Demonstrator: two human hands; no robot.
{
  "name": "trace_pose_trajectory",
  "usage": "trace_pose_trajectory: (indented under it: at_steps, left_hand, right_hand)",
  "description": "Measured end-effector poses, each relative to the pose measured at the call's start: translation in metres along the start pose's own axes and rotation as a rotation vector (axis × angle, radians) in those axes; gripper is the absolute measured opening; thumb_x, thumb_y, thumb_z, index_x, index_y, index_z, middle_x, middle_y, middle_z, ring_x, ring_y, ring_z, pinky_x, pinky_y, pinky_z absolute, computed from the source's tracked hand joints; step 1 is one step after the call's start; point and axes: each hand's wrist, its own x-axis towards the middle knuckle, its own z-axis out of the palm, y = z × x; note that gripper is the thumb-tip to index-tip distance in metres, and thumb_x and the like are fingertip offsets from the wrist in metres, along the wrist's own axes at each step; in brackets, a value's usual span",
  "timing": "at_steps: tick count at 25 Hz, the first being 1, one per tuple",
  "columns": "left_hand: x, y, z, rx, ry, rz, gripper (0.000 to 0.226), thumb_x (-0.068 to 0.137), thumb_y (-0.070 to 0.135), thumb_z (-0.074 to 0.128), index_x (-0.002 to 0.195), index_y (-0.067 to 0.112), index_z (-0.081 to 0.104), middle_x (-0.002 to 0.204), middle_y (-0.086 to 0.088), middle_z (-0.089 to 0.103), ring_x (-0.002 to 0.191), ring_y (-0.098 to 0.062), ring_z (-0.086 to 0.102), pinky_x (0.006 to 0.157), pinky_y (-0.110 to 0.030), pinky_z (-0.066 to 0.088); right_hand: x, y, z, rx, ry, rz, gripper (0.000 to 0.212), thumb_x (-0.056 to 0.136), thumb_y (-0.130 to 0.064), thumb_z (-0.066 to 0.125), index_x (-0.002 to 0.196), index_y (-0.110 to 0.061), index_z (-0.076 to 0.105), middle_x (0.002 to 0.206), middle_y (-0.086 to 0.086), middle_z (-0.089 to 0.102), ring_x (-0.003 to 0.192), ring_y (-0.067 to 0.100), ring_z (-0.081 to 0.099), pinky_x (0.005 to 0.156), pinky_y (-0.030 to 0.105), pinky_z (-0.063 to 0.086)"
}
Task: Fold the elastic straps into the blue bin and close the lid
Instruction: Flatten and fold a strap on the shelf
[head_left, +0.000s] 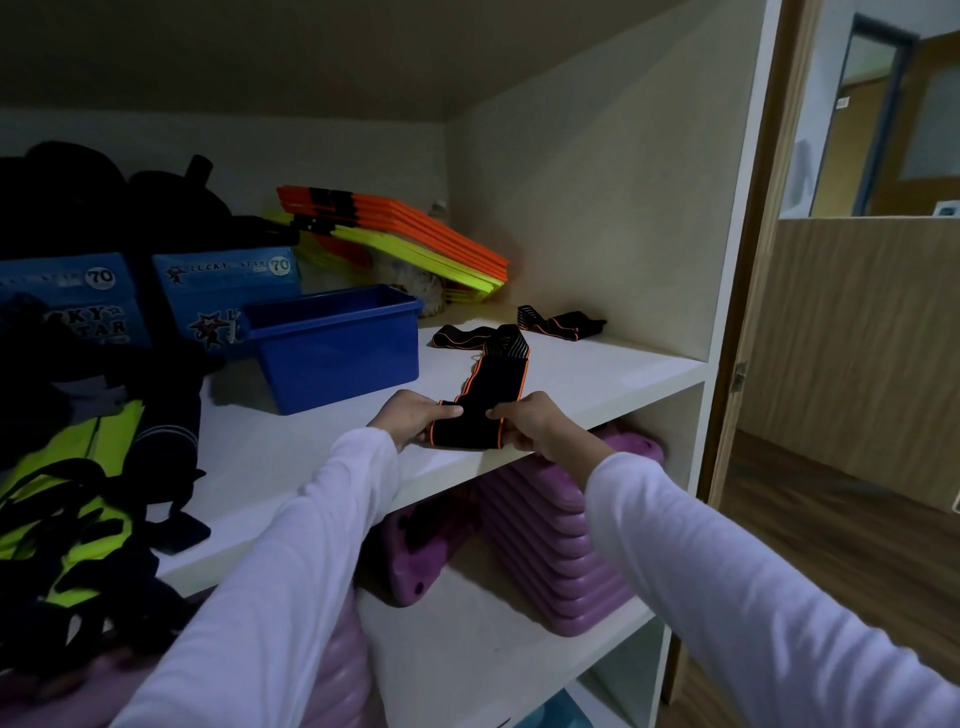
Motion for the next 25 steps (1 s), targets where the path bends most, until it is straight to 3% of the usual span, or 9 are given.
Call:
trace_pose_trajectory:
  at_steps: [4,8,10,13,15,17,19,21,25]
  left_hand:
    - [0.004,0.001,0.001,0.032,0.000,-0.042,0.017,0.080,0.015,0.072,0.080,0.003,0.059,0.062,-0.009,0.047,0.052,-0.016,0.048,0.046,-0.016,0.042]
    - [0.002,0.007,0.004,0.088,0.005,-0.049,0.025,0.079,0.015,0.073,0.069,0.010,0.051,0.066,-0.009,0.042,0.054,-0.020,0.041,0.049,-0.023,0.034]
    - [0.001,0.010,0.005,0.125,0.032,-0.028,0.024,0.079,0.017,0.073,0.075,0.012,0.050,0.078,-0.006,0.042,0.071,-0.022,0.047,0.053,-0.025,0.036]
    - [-0.004,0.013,0.010,0.160,0.082,0.104,0.020,0.082,0.010,0.069,0.100,0.014,0.060,0.098,-0.003,0.045,0.095,-0.021,0.047,0.061,-0.028,0.044]
    - [-0.006,0.014,0.013,0.120,0.018,0.173,0.013,0.086,0.001,0.060,0.090,0.012,0.067,0.097,0.000,0.051,0.101,-0.022,0.050,0.069,-0.032,0.049]
    - [-0.010,0.016,0.015,0.085,-0.040,0.135,0.019,0.089,-0.001,0.055,0.085,0.010,0.070,0.089,-0.002,0.060,0.093,-0.024,0.058,0.066,-0.030,0.052]
    - [-0.013,0.018,0.013,0.090,-0.066,0.119,0.020,0.090,0.001,0.056,0.102,0.003,0.071,0.089,-0.006,0.064,0.082,-0.019,0.062,0.059,-0.023,0.056]
    - [-0.015,0.017,0.010,0.058,-0.123,0.115,0.026,0.088,0.004,0.061,0.113,0.002,0.068,0.088,-0.004,0.067,0.081,-0.012,0.063,0.057,-0.011,0.055]
    - [-0.015,0.012,0.004,0.163,-0.223,0.154,0.037,0.073,0.014,0.078,0.108,0.024,0.070,0.103,0.000,0.072,0.102,-0.015,0.065,0.089,-0.019,0.050]
  right_hand:
    - [-0.002,-0.004,0.004,-0.010,0.029,-0.007,0.016,0.084,-0.008,0.064,0.076,-0.004,0.051,0.063,0.007,0.050,0.050,0.018,0.051,0.042,0.022,0.049]
    - [-0.002,-0.004,0.006,-0.417,0.143,-0.190,0.026,0.082,-0.018,0.062,0.064,-0.010,0.045,0.064,0.003,0.047,0.061,0.024,0.050,0.047,0.025,0.038]
    - [-0.006,-0.004,0.006,-0.575,0.169,-0.363,0.010,0.083,-0.014,0.059,0.088,-0.005,0.059,0.085,0.008,0.054,0.082,0.028,0.054,0.060,0.027,0.039]
    - [-0.007,0.000,0.008,-0.738,0.091,-0.608,0.031,0.088,-0.001,0.047,0.114,-0.004,0.063,0.116,0.018,0.056,0.104,0.031,0.055,0.073,0.026,0.037]
    - [-0.009,0.003,0.008,-0.753,0.063,-0.675,0.029,0.093,-0.006,0.045,0.114,-0.004,0.065,0.114,0.017,0.059,0.105,0.030,0.057,0.074,0.026,0.037]
    - [-0.008,0.007,0.002,-0.761,0.015,-0.675,0.031,0.093,-0.026,0.053,0.114,-0.007,0.065,0.110,0.014,0.060,0.102,0.027,0.057,0.078,0.028,0.040]
    - [-0.008,0.009,-0.005,-0.818,-0.066,-0.659,0.046,0.084,-0.043,0.063,0.116,-0.011,0.064,0.109,0.009,0.059,0.101,0.022,0.056,0.084,0.033,0.045]
    - [-0.010,0.010,-0.009,-0.869,-0.100,-0.676,0.055,0.078,-0.045,0.069,0.121,-0.013,0.061,0.112,0.007,0.058,0.102,0.020,0.055,0.088,0.035,0.047]
    - [-0.008,0.010,-0.014,-0.693,-0.068,-0.651,0.037,0.082,-0.033,0.067,0.112,-0.013,0.065,0.098,0.005,0.064,0.088,0.019,0.056,0.070,0.025,0.040]
